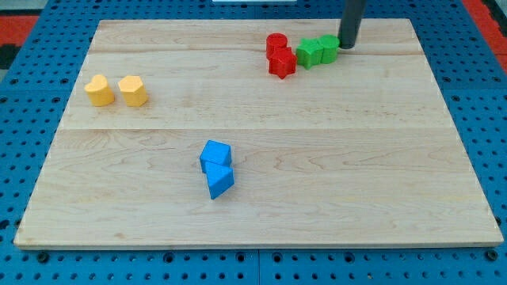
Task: Push the green circle and green star into the red star
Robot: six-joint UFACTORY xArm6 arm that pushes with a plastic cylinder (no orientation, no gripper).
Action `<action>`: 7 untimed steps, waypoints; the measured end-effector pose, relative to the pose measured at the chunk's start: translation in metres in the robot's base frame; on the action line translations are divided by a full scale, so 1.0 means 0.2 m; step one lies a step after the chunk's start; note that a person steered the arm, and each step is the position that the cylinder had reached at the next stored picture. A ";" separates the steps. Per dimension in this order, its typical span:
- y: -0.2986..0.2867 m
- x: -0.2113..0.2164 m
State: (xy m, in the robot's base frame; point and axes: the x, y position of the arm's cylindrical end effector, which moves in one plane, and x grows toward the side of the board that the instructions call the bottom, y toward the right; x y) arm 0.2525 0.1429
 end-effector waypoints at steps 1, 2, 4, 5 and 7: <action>-0.10 -0.01; -0.14 -0.01; -0.14 0.03; -0.24 0.09; -0.27 0.22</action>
